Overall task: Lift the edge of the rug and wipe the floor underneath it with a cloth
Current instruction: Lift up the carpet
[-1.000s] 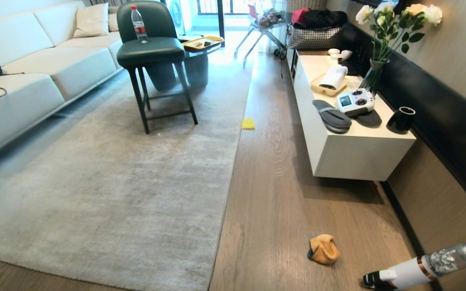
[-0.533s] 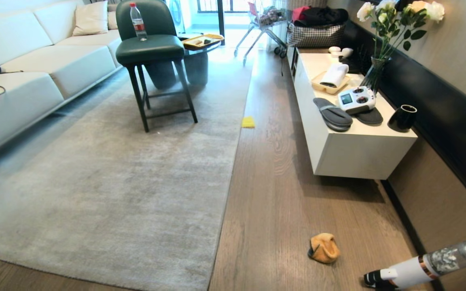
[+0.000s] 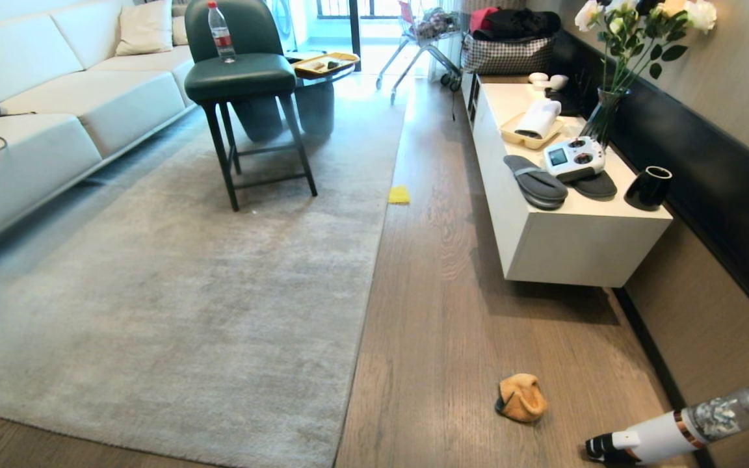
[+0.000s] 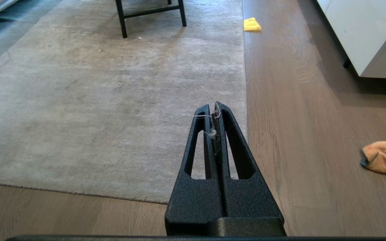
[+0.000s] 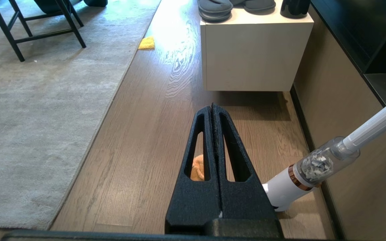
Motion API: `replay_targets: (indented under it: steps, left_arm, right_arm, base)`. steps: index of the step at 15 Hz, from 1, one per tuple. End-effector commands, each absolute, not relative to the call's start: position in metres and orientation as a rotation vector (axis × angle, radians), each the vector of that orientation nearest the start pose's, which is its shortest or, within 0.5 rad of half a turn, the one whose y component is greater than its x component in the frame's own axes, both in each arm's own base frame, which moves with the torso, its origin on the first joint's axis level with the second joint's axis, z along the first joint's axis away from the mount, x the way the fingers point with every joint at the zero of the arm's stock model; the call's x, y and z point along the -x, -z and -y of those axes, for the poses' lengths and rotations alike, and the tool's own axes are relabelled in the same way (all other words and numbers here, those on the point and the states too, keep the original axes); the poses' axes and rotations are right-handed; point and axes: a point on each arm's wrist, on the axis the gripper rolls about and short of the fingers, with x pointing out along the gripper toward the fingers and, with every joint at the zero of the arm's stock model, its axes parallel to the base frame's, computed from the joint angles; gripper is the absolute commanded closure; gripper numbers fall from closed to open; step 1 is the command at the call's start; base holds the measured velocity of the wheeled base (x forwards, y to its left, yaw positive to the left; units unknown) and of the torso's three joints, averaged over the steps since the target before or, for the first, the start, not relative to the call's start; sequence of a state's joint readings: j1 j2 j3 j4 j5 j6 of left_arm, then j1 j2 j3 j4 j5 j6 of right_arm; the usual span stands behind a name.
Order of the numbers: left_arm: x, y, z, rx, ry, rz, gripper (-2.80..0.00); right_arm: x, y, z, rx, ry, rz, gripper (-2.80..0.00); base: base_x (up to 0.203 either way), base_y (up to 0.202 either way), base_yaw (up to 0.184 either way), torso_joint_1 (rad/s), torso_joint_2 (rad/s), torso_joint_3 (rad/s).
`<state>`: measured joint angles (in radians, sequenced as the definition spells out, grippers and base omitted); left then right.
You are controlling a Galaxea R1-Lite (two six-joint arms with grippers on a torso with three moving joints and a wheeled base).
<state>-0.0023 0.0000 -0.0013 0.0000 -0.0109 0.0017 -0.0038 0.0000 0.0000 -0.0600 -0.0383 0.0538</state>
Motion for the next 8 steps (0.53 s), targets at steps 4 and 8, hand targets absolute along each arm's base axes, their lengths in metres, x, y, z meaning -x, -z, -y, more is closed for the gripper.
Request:
replay_targets:
  steps: [4,8]
  left_arm:
    - [0.0229,-0.0759,0.0002,-0.002,0.014,0.002,0.0]
    - [0.0229,-0.0759,0.0002,-0.002,0.014,0.002,0.0]
  right_arm:
    - [0.023,-0.0816,0.0008,-0.055,0.041,0.061,0.0]
    - [0.023,-0.0818,0.0008,-0.056,0.041,0.063,0.0]
  base:
    - [0.0,0.0,0.0,0.0,0.0,0.0]
    - [0.0,0.0,0.0,0.0,0.0,0.0]
